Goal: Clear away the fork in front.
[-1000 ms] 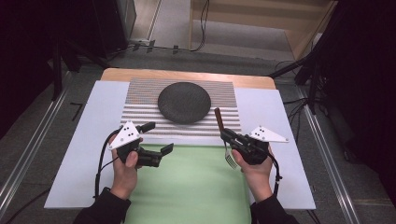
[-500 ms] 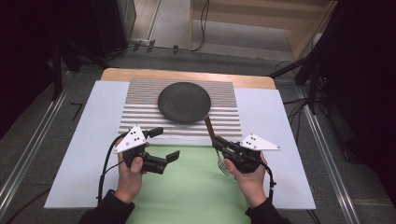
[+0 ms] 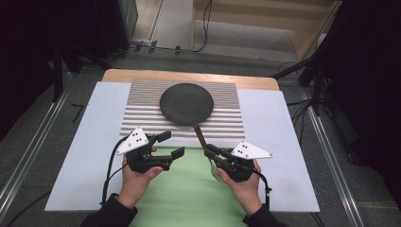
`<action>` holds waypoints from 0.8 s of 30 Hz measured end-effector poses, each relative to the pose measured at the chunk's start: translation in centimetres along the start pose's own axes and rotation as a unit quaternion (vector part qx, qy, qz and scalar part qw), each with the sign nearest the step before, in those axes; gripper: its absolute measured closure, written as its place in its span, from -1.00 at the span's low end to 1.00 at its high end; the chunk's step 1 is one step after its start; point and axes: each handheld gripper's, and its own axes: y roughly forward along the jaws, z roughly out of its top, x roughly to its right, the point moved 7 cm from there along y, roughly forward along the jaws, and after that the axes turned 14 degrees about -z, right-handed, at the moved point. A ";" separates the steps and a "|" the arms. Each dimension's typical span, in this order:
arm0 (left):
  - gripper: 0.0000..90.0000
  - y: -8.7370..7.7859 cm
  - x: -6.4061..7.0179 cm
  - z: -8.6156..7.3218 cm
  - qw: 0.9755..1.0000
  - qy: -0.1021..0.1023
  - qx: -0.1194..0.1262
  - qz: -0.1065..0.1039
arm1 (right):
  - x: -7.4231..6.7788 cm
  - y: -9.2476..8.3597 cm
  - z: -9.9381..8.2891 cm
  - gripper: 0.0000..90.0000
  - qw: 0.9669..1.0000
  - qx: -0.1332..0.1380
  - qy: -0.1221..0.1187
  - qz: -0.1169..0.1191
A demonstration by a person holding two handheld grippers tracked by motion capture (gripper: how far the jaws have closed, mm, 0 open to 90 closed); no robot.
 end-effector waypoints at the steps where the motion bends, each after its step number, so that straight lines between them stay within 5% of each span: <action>1: -0.38 0.1 0.1 0.0 1.000 -0.003 0.001 -0.002 | -0.1 0.0 0.0 0.69 1.000 0.000 0.000 0.001; 14: 0.00 0.8 0.7 -0.1 0.999 -0.023 0.007 -0.021 | -2.1 0.4 -0.3 0.69 1.000 -0.003 -0.010 0.020; 24: 0.21 1.4 1.1 -0.5 1.000 -0.023 -0.006 -0.007 | -3.4 0.7 -0.4 0.69 0.999 -0.004 -0.019 0.033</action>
